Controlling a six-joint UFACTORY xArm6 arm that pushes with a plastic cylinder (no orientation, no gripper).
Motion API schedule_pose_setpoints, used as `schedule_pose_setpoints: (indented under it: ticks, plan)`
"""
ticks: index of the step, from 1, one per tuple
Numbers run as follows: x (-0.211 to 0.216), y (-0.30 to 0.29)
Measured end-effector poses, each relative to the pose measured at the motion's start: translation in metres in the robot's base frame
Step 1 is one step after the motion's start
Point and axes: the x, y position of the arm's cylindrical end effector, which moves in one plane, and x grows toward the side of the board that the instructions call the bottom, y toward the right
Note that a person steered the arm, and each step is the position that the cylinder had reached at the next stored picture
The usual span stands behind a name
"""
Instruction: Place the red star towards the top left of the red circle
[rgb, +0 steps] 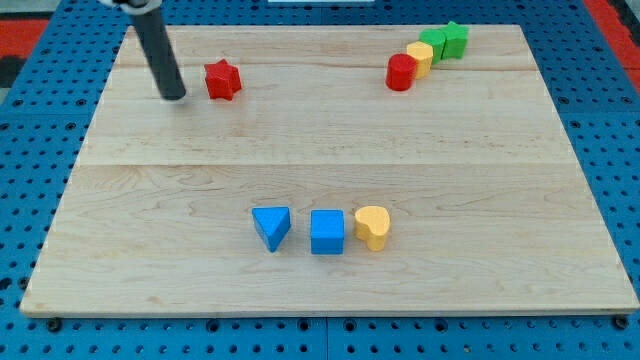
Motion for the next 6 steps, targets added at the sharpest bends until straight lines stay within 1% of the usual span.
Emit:
schedule_pose_setpoints:
  ticks: [1, 2, 3, 4, 5, 6]
  plan:
    - [-0.030, 0.098]
    - [-0.029, 0.165]
    - [0.012, 0.081]
    - [0.039, 0.116]
    - [0.010, 0.164]
    - [-0.020, 0.197]
